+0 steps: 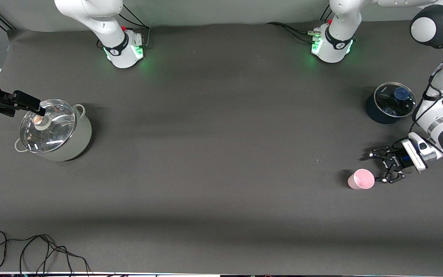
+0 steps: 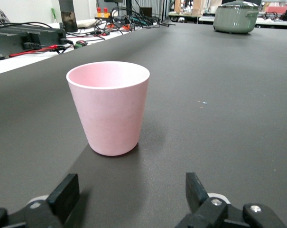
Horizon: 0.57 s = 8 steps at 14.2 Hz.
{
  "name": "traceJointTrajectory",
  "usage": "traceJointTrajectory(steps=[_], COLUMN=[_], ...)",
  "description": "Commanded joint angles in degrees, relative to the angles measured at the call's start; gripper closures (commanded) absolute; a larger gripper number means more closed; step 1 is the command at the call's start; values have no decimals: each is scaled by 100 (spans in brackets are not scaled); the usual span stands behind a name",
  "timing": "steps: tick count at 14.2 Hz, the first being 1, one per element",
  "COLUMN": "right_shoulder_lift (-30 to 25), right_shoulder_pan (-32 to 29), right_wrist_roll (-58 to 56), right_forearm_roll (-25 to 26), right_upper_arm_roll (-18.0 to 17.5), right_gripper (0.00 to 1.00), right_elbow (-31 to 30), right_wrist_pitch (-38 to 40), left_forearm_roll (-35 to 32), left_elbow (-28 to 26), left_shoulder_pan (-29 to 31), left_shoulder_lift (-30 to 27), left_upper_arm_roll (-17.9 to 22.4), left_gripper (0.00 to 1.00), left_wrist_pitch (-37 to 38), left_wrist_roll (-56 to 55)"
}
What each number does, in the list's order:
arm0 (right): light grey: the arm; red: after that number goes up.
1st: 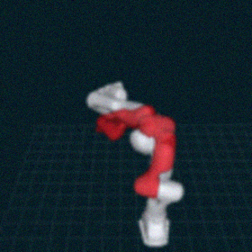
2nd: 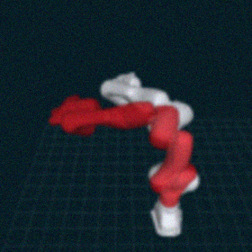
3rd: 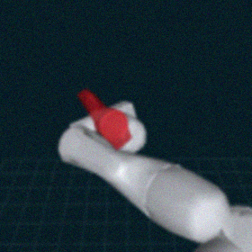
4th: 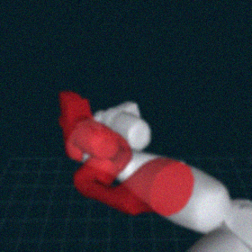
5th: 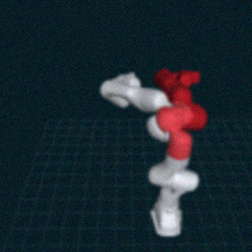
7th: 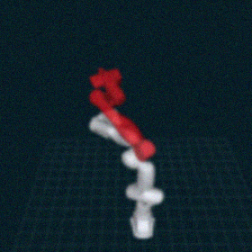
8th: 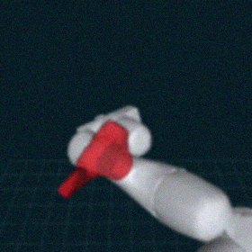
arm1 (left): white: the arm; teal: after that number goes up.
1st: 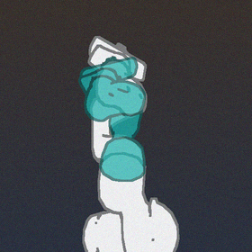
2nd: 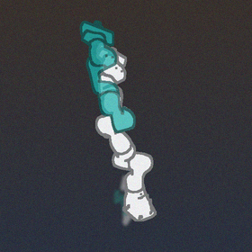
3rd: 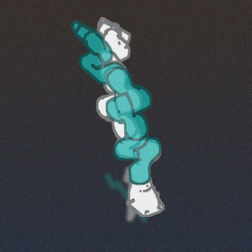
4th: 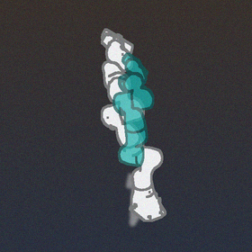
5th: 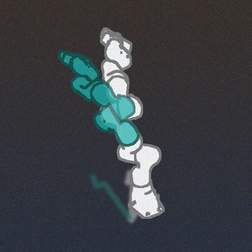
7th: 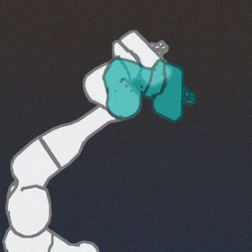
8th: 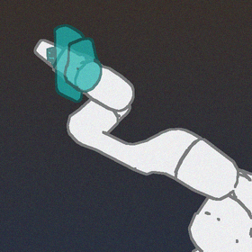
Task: Transfer pink cup from left to right arm
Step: 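Lower the open left gripper around the pink cup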
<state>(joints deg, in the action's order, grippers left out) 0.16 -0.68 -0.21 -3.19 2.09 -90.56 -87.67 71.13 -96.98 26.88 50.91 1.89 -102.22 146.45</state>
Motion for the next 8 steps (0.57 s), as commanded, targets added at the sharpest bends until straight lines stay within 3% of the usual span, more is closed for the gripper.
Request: traceJointTrajectory(steps=[1,8], right_shoulder_lift=[72,72], right_shoulder_pan=[-20,-20], right_wrist_roll=[-119,-119], right_forearm_roll=[-94,-94], right_upper_arm_roll=[20,20], right_gripper=[0,0], right_elbow=[170,170], right_wrist_pitch=[93,93], left_forearm_roll=[234,603], left_elbow=[4,66], left_shoulder_pan=[45,-78], left_shoulder_lift=[-20,120], left_upper_arm_roll=[-57,-233], left_gripper=[0,0], left_wrist_pitch=[141,36], left_wrist_roll=[120,173])
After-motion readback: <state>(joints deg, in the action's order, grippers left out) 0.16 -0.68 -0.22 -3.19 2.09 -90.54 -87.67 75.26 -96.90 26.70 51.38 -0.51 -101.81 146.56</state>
